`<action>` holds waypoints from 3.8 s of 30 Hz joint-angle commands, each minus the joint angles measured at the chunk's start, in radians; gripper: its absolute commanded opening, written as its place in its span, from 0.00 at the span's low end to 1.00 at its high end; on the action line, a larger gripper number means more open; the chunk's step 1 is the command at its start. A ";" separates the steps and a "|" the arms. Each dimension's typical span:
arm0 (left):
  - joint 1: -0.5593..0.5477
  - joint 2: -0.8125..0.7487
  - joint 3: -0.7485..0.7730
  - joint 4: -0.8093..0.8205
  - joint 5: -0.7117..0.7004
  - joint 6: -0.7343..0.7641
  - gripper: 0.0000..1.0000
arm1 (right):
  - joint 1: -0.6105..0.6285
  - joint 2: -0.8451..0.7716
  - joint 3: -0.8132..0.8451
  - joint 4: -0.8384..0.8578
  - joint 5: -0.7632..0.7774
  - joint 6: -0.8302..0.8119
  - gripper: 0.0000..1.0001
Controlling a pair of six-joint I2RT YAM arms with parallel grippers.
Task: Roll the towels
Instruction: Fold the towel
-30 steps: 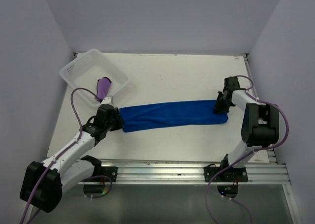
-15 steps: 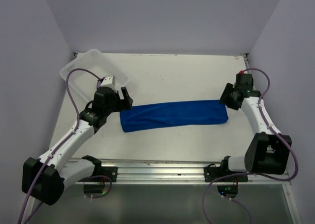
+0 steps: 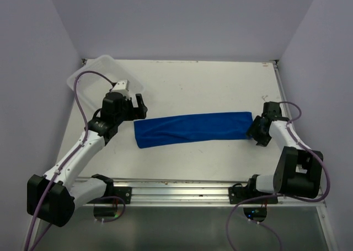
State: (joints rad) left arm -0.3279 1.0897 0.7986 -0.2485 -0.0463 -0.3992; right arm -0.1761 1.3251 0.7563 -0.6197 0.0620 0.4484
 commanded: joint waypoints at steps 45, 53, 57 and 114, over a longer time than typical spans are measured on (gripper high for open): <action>-0.022 -0.027 -0.016 0.025 -0.096 0.102 1.00 | -0.166 0.053 0.225 -0.003 0.004 -0.008 0.00; -0.022 -0.033 -0.016 0.025 -0.086 0.100 1.00 | -0.161 -0.044 0.247 0.043 -0.145 -0.010 0.00; -0.022 -0.036 -0.015 0.025 -0.081 0.100 0.99 | -0.106 -0.047 0.245 0.051 -0.195 -0.034 0.00; -0.016 -0.050 -0.016 0.023 -0.096 0.103 1.00 | 0.972 0.539 0.943 -0.118 -0.064 0.002 0.00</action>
State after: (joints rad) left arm -0.3473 1.0599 0.7872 -0.2501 -0.1360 -0.3195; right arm 0.7902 1.8687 1.6505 -0.7761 -0.0166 0.4164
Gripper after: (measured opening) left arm 0.994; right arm 0.023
